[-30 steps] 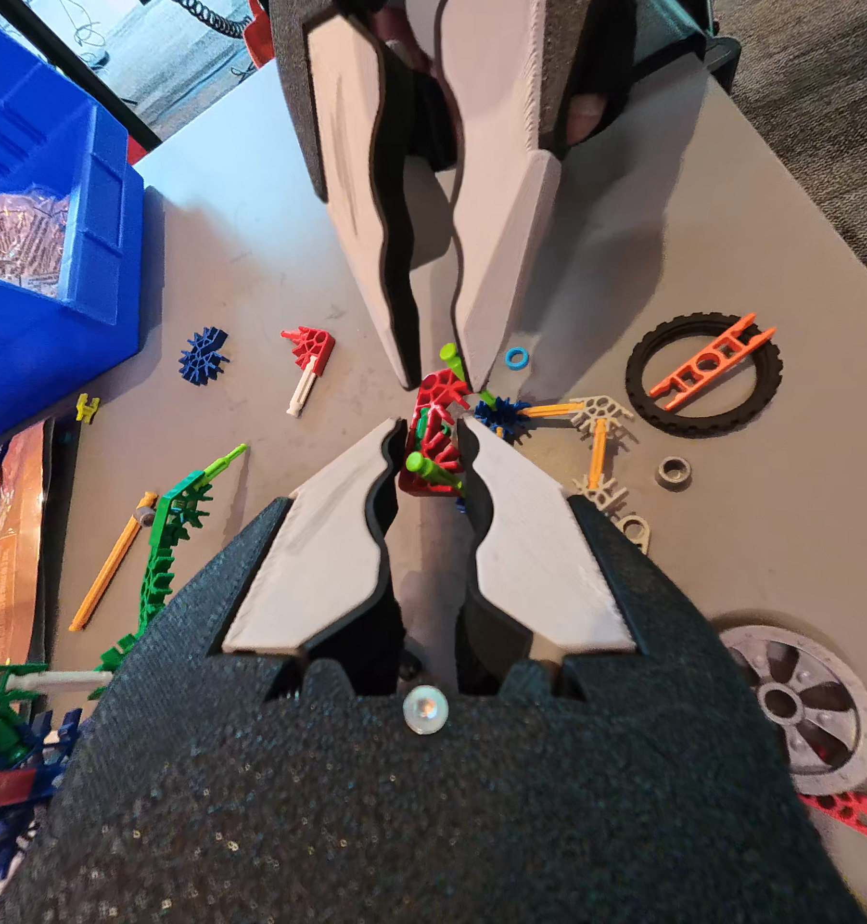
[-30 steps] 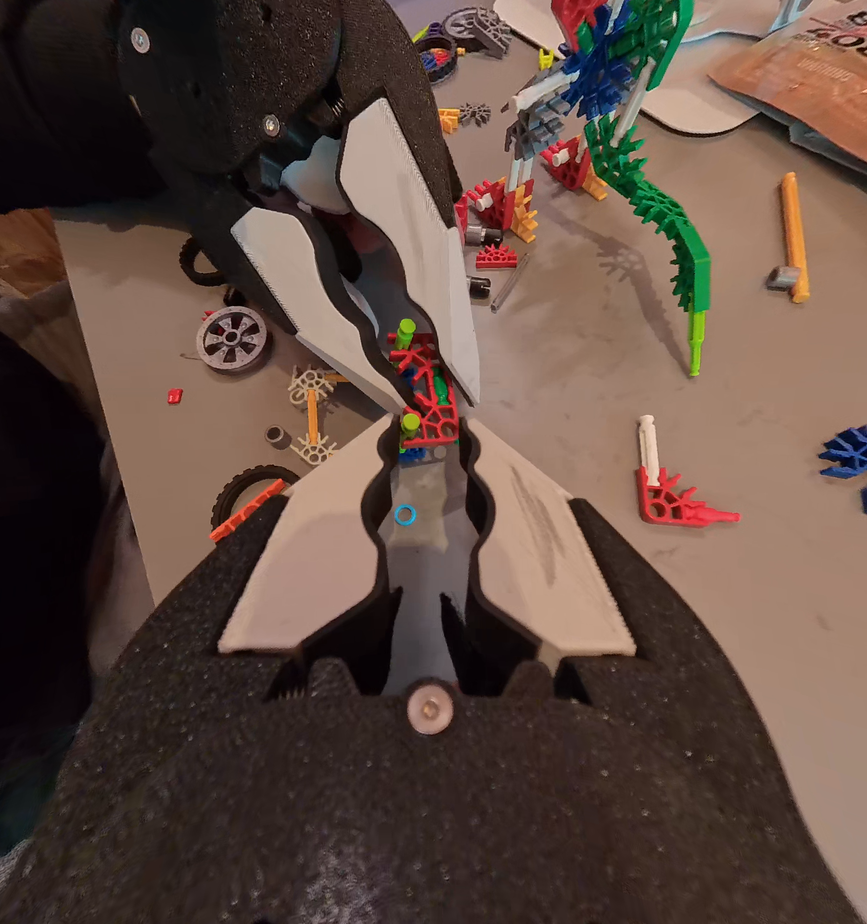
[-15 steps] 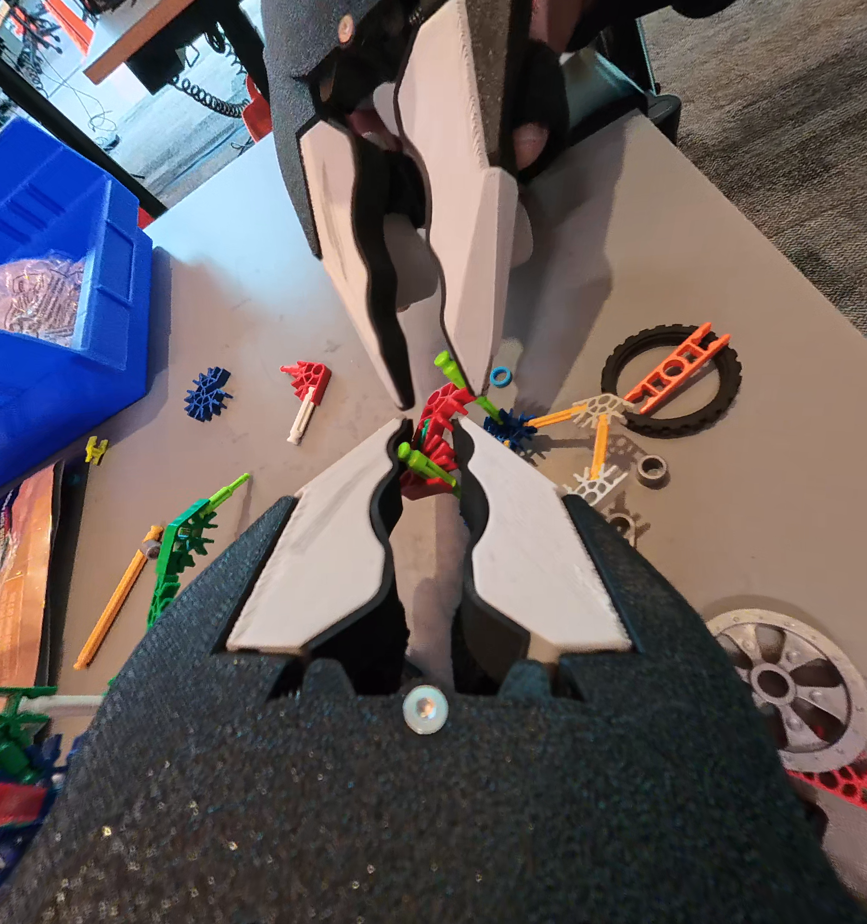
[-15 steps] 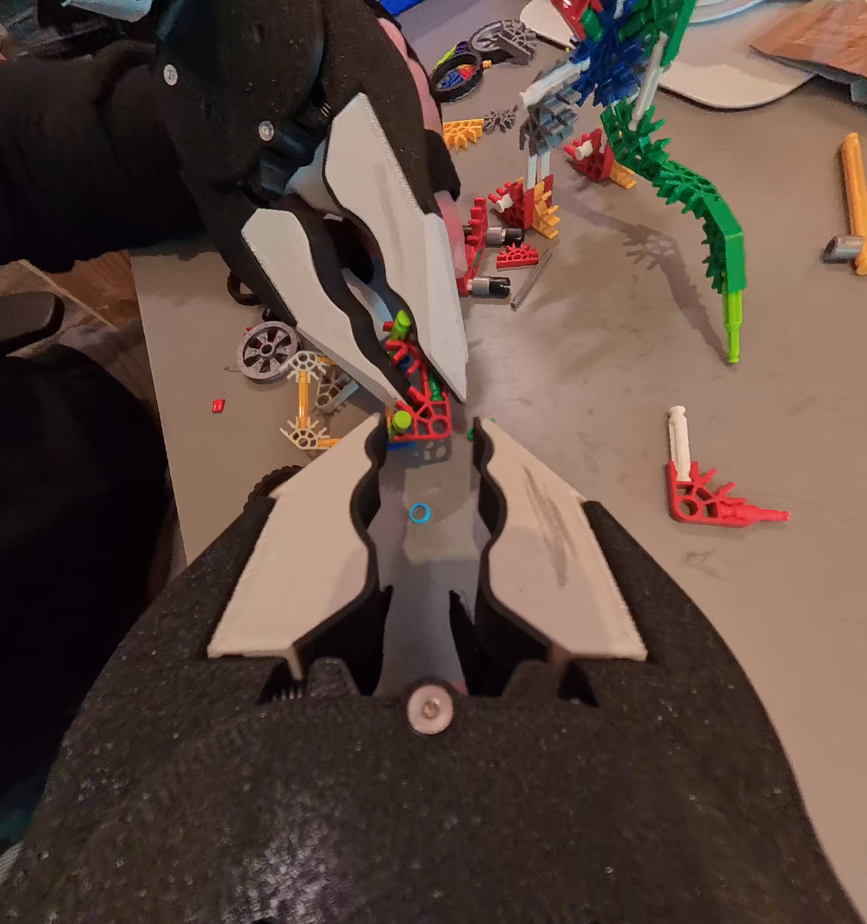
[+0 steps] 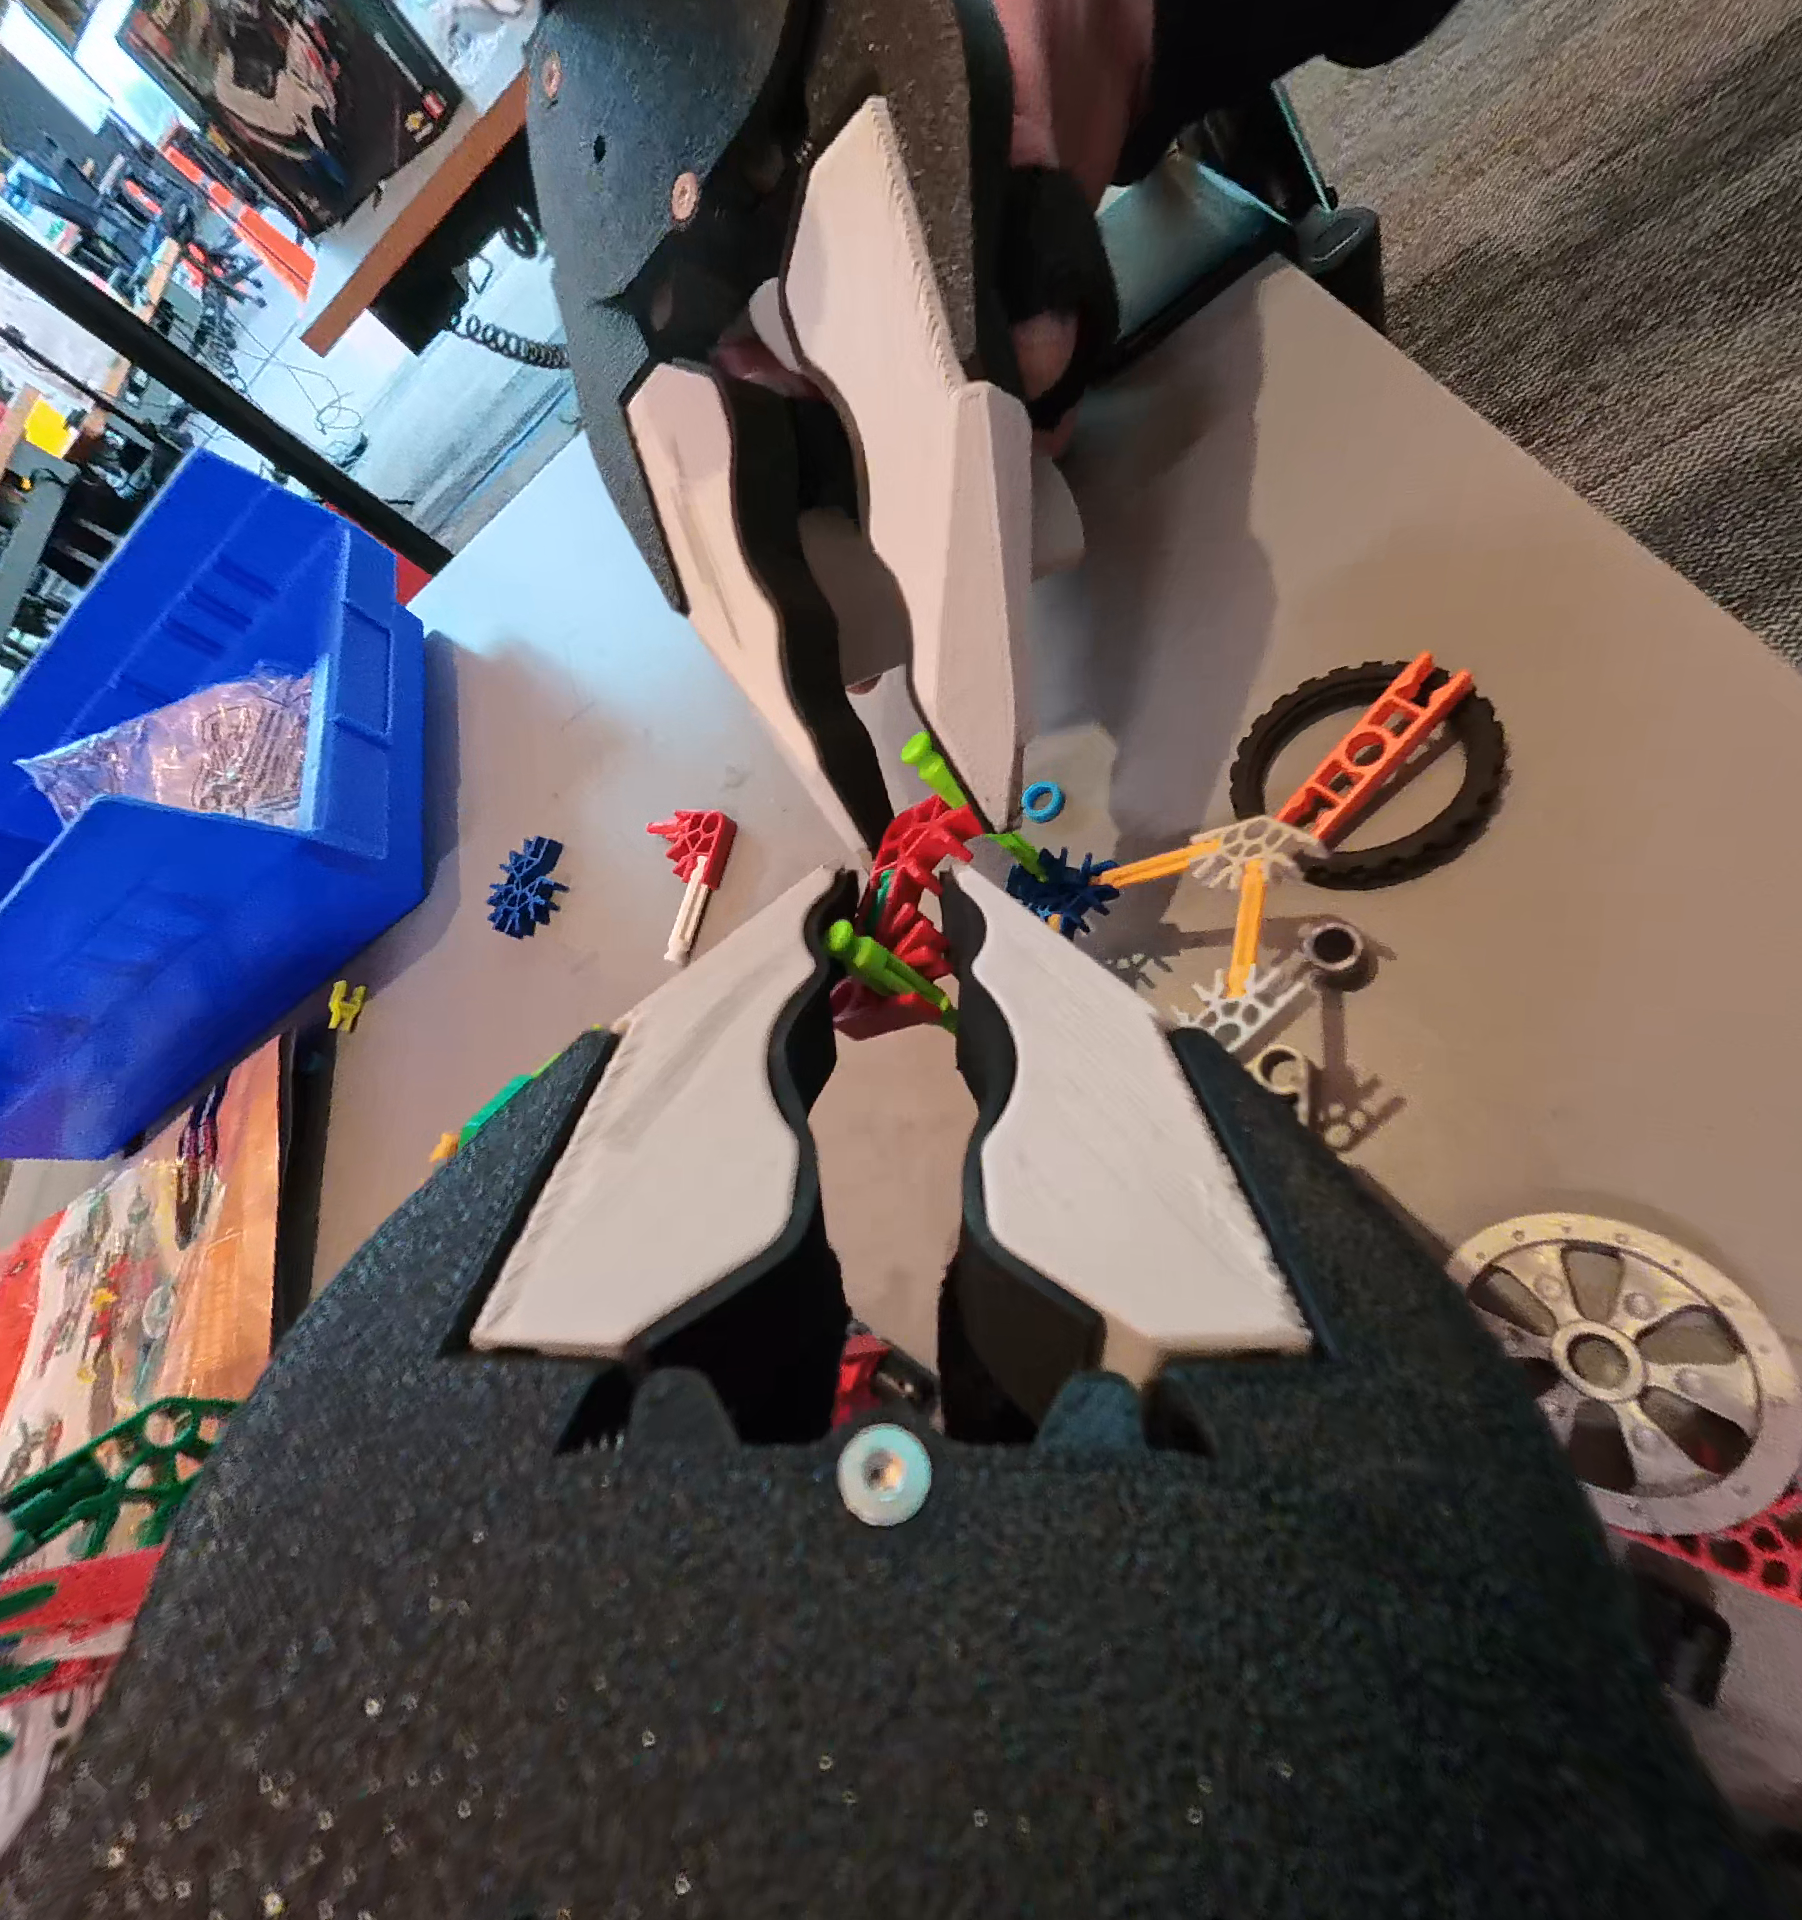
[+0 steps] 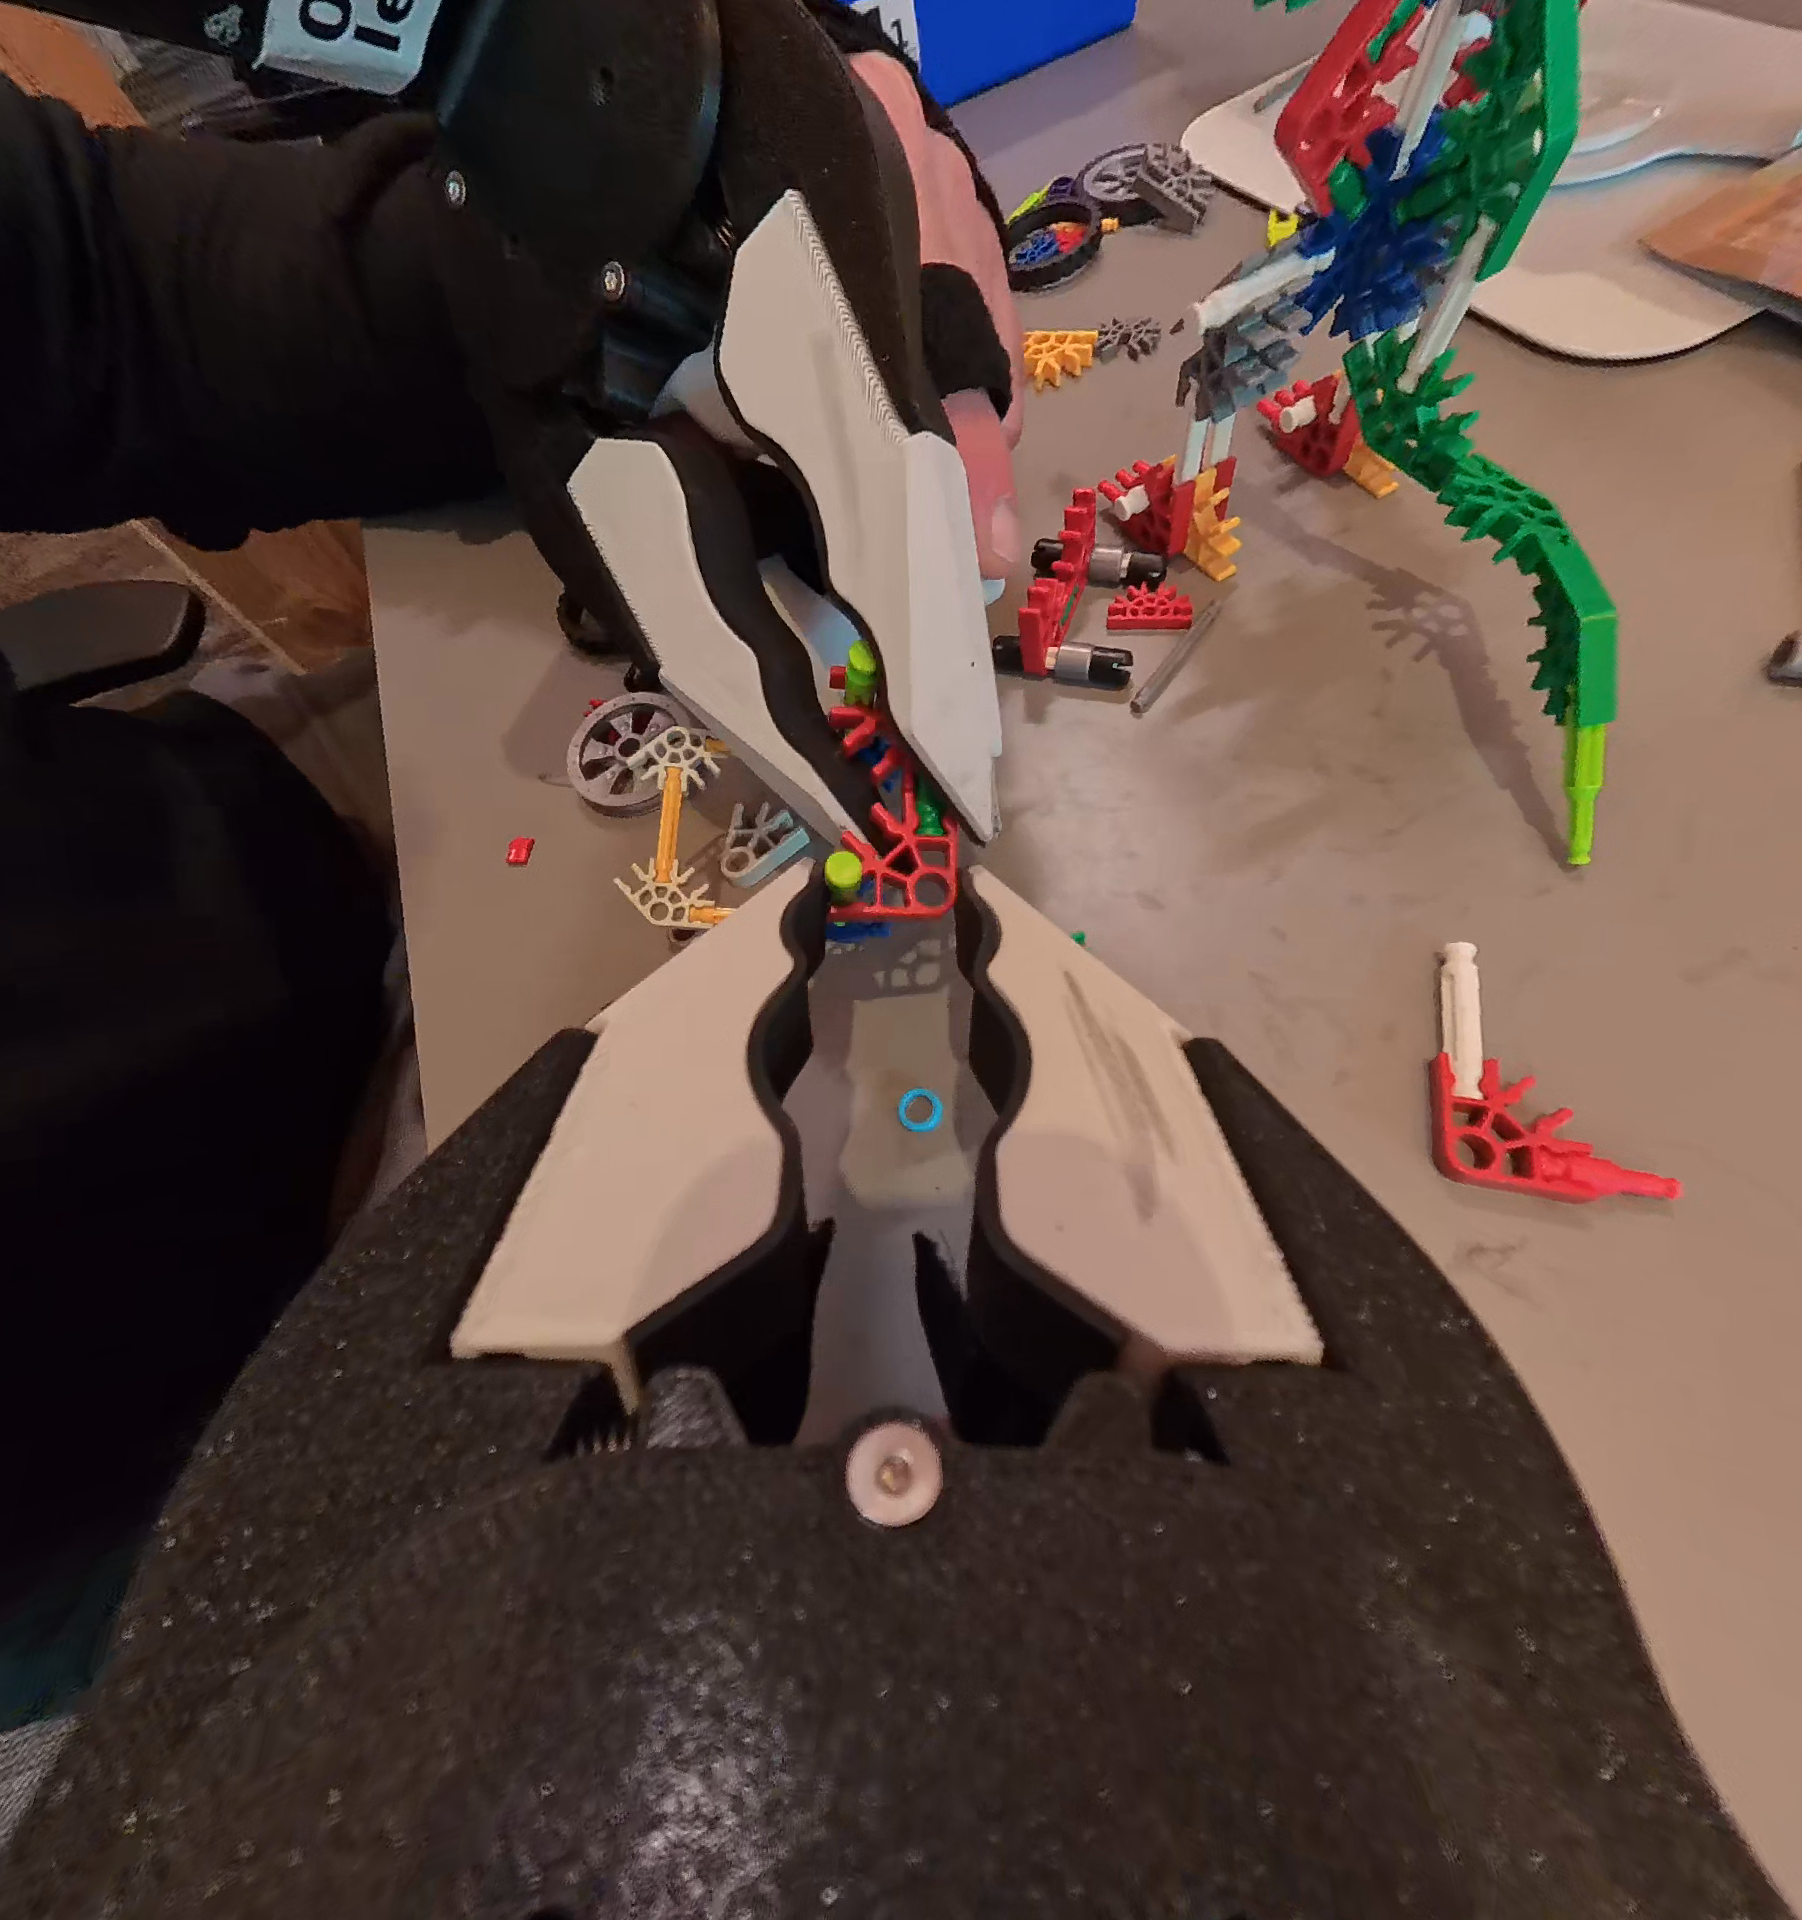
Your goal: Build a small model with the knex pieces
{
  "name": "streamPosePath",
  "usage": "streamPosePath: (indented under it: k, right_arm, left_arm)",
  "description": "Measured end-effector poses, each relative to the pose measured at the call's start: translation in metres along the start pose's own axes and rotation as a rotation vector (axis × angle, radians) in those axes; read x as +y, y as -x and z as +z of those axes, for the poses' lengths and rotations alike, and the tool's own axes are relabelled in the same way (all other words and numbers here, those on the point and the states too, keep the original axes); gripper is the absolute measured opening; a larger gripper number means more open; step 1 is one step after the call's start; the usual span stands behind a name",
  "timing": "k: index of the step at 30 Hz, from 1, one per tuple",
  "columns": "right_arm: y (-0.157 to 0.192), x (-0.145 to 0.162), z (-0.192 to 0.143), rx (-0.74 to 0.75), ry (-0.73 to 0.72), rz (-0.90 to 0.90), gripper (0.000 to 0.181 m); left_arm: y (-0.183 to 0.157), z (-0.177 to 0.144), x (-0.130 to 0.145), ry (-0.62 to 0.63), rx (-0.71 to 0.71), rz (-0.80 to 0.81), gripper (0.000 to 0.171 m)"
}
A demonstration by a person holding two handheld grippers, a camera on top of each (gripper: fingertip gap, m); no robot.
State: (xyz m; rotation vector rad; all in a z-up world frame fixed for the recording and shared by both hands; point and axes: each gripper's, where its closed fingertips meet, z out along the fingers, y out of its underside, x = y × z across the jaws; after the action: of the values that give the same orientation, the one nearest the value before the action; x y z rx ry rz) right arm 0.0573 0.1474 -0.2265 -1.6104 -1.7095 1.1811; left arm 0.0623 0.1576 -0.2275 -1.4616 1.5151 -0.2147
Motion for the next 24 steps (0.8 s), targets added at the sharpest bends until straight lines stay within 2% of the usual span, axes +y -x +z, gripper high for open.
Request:
streamPosePath:
  k: [3,4,5,6,10,12,16,20,24]
  right_arm:
    - [-0.001,-0.006,-0.002,0.016,-0.044,-0.003,0.023]
    - [-0.002,-0.007,-0.003,0.034,-0.051,-0.012,0.023]
    - [-0.004,-0.008,-0.003,0.054,-0.052,-0.022,0.023]
    - [-0.004,-0.008,-0.003,0.063,-0.049,-0.024,0.023]
    - [-0.007,-0.007,0.0,0.12,-0.031,-0.045,0.023]
    - [-0.01,-0.007,0.002,0.152,-0.018,-0.062,0.023]
    - [-0.011,-0.009,0.007,0.179,-0.016,-0.056,0.023]
    - [-0.011,-0.008,0.012,0.222,-0.002,-0.063,0.023]
    - [-0.009,-0.007,0.015,0.298,0.057,-0.149,0.023]
  left_arm:
    - [0.004,-0.003,-0.002,0.001,-0.019,-0.046,0.016]
    - [0.005,-0.004,-0.002,0.005,-0.013,-0.078,0.02]
    - [0.005,-0.005,-0.001,0.014,0.001,-0.113,0.035]
    - [0.005,-0.005,0.0,0.022,0.01,-0.145,0.039]
    - [0.004,-0.005,0.002,0.028,0.04,-0.217,0.045]
    - [-0.002,-0.003,0.001,0.028,0.091,-0.272,0.055]
    - [-0.005,0.002,0.011,0.067,0.097,-0.285,0.044]
    - [-0.008,0.004,0.012,0.07,0.103,-0.282,0.041]
    - [-0.01,0.004,0.015,0.066,0.085,-0.249,0.04]
